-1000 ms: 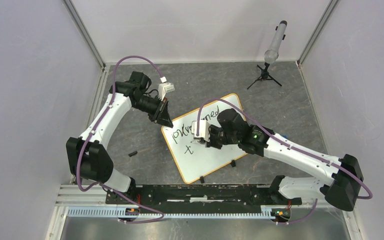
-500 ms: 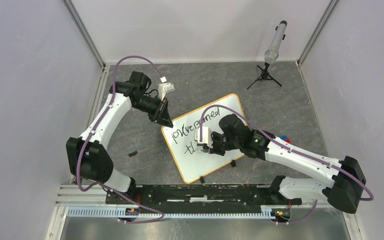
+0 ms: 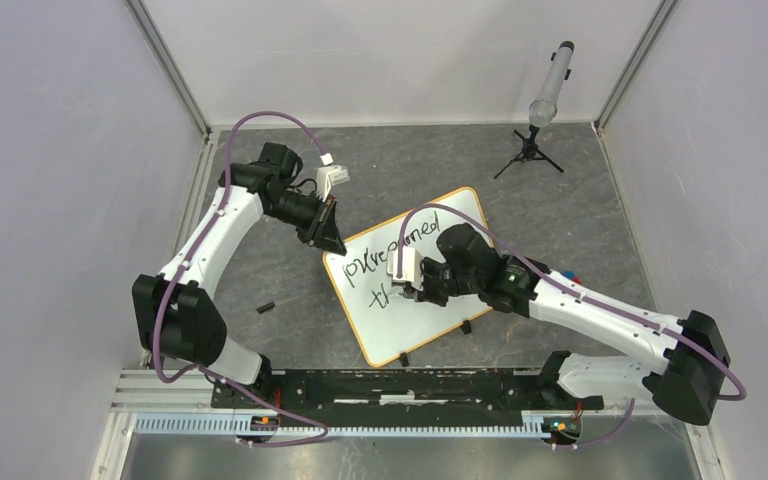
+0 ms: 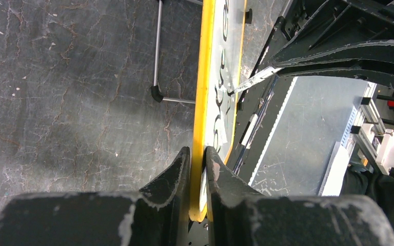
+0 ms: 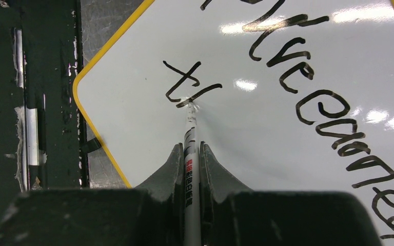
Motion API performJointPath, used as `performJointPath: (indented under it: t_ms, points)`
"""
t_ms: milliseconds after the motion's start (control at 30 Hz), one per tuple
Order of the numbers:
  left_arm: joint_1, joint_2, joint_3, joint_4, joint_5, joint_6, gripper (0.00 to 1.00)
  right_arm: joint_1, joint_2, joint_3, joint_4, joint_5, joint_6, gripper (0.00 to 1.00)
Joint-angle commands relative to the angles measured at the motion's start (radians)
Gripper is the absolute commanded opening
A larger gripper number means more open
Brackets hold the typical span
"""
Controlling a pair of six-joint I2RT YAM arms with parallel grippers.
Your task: Write a sentence on the whiteboard
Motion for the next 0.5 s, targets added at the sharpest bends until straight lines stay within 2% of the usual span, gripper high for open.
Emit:
performJointPath:
  t_ms: [0, 467]
  points:
    - [-0.001, -0.007, -0.005, 0.024, -0.013, 0.014, 0.02, -0.014, 0.015, 0.052, 0.031, 0.042, 0.001, 0.00]
    - [-0.001, -0.005, -0.002, 0.023, -0.013, 0.014, 0.02, -0.049, -0.011, 0.039, -0.010, 0.034, -0.021, 0.00]
